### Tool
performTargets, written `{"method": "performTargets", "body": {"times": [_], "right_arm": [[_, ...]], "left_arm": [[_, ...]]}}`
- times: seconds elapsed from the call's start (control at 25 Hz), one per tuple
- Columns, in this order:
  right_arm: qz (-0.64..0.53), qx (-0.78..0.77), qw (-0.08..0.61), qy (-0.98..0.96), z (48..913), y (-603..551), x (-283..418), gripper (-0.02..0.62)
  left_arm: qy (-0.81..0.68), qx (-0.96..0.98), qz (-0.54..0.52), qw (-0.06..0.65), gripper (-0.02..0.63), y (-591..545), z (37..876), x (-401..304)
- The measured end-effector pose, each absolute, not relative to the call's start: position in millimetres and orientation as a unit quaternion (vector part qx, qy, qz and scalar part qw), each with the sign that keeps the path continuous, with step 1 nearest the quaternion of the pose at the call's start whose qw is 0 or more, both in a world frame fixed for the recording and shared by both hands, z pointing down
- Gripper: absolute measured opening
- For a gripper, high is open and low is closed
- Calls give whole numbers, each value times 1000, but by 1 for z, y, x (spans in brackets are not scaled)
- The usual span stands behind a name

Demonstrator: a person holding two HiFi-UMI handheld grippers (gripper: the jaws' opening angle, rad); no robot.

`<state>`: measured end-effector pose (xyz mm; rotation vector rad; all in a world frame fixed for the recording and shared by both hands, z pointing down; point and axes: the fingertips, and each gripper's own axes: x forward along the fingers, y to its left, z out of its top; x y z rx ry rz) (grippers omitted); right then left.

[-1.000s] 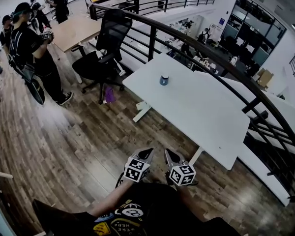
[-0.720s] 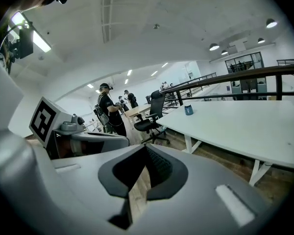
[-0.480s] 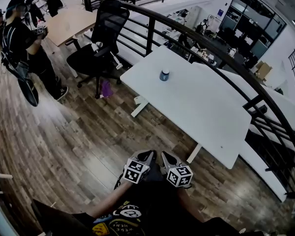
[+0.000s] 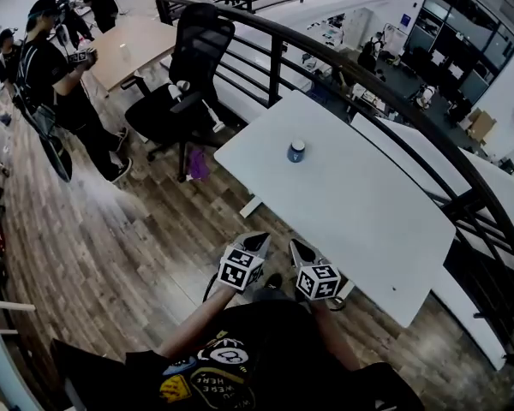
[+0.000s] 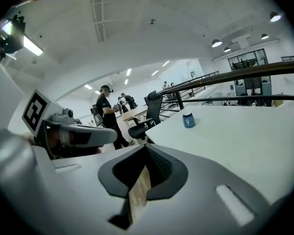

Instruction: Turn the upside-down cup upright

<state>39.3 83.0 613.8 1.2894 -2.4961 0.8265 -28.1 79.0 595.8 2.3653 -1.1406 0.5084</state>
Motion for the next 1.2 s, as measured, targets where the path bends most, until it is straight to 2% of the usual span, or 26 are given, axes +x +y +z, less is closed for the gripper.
{"method": "performTargets", "body": {"times": [0.32,0.6,0.76,0.8,0.92,1.0,1.12,1.2], "right_arm": [[300,432,124,-842,653,-6,71,-2],[257,451,135,-844,687,-103,63,-2],[243,452,183,-839,741,-163,56,14],[236,450,198,-838,752,-176,52,91],[203,471,228,-828,771,-214,42,173],[190,502,243,-808,783,-250,46,283],[197,526,263,-784,806,-291,49,413],[193,532,274,-777,817,-303,52,435]], "left_arm": [[-427,853,207,219,5,-24,609,-10],[-407,841,230,271,5,-89,648,-20],[-388,847,228,283,5,-123,654,-26],[-381,850,223,286,5,-132,656,-30],[-365,856,208,302,5,-151,662,-45],[-361,853,219,306,5,-165,668,-60],[-355,851,238,305,5,-180,676,-75],[-352,849,233,317,5,-183,679,-77]]}}
